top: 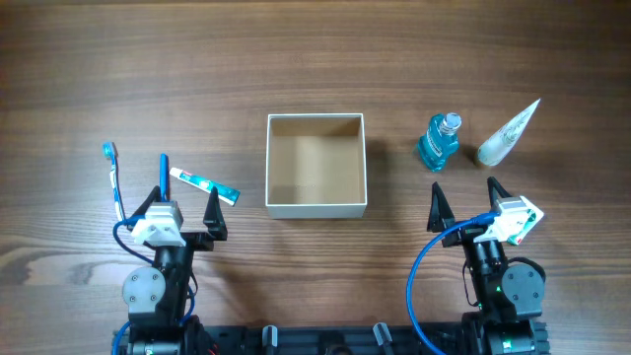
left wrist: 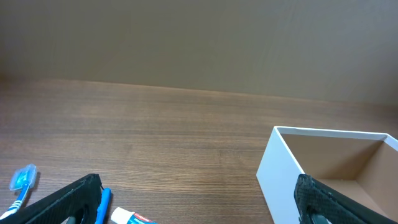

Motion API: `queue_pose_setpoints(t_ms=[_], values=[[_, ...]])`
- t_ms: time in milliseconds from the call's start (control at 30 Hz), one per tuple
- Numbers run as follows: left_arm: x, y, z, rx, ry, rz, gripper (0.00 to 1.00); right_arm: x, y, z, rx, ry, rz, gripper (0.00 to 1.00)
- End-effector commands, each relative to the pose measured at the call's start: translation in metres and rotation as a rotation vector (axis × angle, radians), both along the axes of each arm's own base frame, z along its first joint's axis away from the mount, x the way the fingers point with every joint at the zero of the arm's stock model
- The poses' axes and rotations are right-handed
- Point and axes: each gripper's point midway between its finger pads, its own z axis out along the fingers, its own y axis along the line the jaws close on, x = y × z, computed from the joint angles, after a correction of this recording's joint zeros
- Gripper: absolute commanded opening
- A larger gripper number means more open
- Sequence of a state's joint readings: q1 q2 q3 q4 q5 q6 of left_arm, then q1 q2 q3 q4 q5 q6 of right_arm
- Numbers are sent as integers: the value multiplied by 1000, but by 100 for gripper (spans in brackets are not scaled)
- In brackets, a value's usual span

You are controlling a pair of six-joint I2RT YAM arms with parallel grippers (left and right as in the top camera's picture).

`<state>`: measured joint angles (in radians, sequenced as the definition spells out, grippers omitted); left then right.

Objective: Pack container

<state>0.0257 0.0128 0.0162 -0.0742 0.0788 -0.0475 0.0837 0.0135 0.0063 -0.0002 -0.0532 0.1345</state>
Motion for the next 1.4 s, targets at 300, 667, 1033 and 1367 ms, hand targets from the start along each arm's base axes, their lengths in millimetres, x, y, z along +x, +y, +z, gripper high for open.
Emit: queue_pose_setpoints(t_ms=[300, 667, 1033, 1367], values=[[0, 2, -3, -12, 2, 13, 100, 0, 2, 1, 16, -2, 14, 100], [0, 2, -3, -12, 3, 13, 100, 0, 2, 1, 16, -2, 14, 100], [0, 2, -3, -12, 3, 13, 100, 0, 2, 1, 16, -2, 14, 100], [0, 0, -3, -17, 2, 5, 100, -1, 6, 0, 65, 10, 36, 100]])
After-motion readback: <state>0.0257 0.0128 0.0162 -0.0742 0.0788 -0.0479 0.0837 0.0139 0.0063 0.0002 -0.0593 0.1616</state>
